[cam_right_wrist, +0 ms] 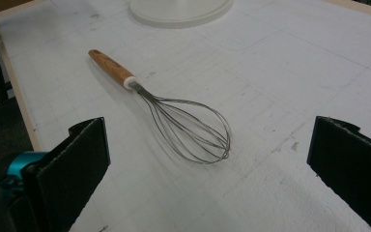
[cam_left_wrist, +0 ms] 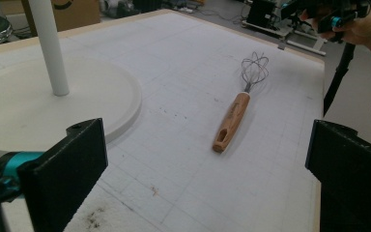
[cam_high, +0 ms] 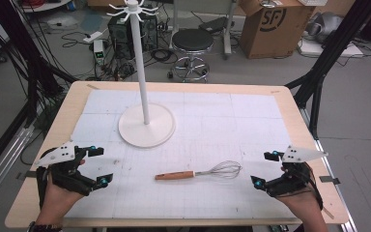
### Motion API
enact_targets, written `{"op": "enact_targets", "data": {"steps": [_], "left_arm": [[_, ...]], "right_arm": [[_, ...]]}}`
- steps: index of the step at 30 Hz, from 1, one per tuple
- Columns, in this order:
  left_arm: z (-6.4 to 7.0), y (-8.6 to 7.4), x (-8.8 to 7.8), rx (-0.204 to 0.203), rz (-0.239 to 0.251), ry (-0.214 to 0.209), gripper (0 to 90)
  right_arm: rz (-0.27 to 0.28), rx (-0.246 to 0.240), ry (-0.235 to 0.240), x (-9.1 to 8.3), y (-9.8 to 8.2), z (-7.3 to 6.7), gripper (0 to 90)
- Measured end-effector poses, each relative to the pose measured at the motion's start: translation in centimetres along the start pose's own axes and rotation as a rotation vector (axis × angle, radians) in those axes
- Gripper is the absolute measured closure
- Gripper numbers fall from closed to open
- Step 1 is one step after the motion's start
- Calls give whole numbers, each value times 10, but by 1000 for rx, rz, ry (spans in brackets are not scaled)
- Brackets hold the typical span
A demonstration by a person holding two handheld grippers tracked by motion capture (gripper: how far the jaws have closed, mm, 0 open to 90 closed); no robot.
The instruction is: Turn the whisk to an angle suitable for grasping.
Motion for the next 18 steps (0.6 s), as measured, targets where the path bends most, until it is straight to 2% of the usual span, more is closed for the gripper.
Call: {"op": "enact_targets", "data": {"steps": [8,11,13,18], "left_arm": [[-2,-1,4,-2,5,-6,16],[-2,-1,6,6,3,-17,16],[-2,-1,6,6,2,-13,16],[-4,-2,0,0,11,-5,17]], "right_arm": [[-4,2,-6,2,-4,1,2],[-17,-11,-11,4,-3,-3,2],[-22,-25,-5,7,0,-9,2],[-35,-47,-3,15,7,-16,2]]}}
Point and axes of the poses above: each handheld gripper's, and its own axes: x roughly forward along the jaws, y roughly out of its top, z roughly to its right, the point moved 6 cm from there along x, roughly forward along the jaws, and after that the axes turned 15 degrees about x, right-handed, at the moved point
